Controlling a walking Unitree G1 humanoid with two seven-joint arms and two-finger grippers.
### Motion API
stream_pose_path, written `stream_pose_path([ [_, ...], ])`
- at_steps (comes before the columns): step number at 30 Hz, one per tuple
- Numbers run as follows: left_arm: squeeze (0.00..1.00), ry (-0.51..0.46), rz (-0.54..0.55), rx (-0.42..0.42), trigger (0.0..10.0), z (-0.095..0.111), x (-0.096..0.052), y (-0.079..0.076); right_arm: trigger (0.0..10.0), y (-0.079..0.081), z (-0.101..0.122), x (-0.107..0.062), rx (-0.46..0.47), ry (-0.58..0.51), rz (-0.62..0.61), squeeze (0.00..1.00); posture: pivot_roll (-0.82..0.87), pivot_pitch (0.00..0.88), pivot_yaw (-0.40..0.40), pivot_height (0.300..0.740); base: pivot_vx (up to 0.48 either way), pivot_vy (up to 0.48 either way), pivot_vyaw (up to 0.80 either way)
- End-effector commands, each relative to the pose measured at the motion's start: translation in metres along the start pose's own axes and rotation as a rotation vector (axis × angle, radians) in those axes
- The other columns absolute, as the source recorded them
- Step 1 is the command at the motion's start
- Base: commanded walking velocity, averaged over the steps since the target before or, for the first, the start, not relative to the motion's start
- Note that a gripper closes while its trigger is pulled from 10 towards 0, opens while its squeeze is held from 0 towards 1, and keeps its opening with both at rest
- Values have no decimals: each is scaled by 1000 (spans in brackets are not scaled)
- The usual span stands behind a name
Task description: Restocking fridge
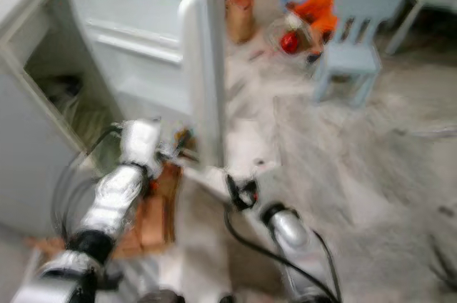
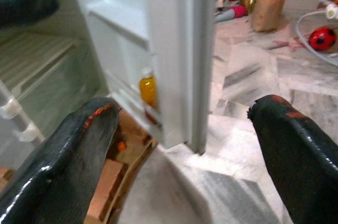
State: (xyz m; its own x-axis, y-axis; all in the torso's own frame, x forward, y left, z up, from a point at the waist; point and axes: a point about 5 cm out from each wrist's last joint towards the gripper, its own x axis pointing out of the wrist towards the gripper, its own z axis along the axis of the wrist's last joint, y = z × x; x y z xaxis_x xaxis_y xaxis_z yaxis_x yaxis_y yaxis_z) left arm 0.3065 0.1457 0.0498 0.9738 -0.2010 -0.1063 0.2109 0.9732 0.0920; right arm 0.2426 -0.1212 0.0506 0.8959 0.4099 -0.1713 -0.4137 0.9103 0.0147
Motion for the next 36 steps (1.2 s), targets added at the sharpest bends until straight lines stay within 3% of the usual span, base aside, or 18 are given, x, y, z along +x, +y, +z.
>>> stream_pose_path([
  [1, 0, 0, 3, 12, 10000, 4, 3, -6, 10000, -5, 7, 1, -22, -30, -22, 0, -67, 0, 47, 740, 465, 0, 0],
  [12, 0, 49, 105, 28, 10000, 7, 14, 4, 10000, -12, 14, 8, -32, -59, -50, 0, -74, 0, 52, 740, 479, 0, 0],
  [15, 0, 70, 130, 30, 10000, 11, 21, 8, 10000, -12, 17, 5, -87, -88, -47, 0, -85, 0, 58, 740, 467, 0, 731],
  [21, 0, 65, 114, 39, 10000, 17, 28, 4, 10000, -15, 16, 4, -61, -91, -73, 0, -91, 0, 61, 740, 465, 0, 710],
  [26, 0, 69, 67, 37, 10000, 21, 35, -9, 10000, -17, 15, 5, -59, -88, -81, 0, -90, 0, 59, 740, 465, 0, 0],
  [29, 0, 56, -13, 36, 10000, 27, 40, -32, 10000, -18, 15, 6, -65, -88, -86, 0, -88, 0, 57, 740, 465, 0, 0],
  [30, 0, 56, -13, 36, 10000, 27, 40, -32, 10000, -18, 15, 6, -65, -88, -86, 0, -88, 0, 57, 740, 465, 0, 0],
  [32, 0, 38, -98, 48, 10000, 33, 44, -56, 10000, -19, 14, 6, -71, -87, -94, 0, -91, 0, 58, 740, 465, 0, 0],
  [36, 0, 29, -157, 56, 10000, 38, 47, -73, 10000, -19, 14, 6, -75, -88, -101, 0, -96, 0, 60, 740, 465, 0, 0],
])
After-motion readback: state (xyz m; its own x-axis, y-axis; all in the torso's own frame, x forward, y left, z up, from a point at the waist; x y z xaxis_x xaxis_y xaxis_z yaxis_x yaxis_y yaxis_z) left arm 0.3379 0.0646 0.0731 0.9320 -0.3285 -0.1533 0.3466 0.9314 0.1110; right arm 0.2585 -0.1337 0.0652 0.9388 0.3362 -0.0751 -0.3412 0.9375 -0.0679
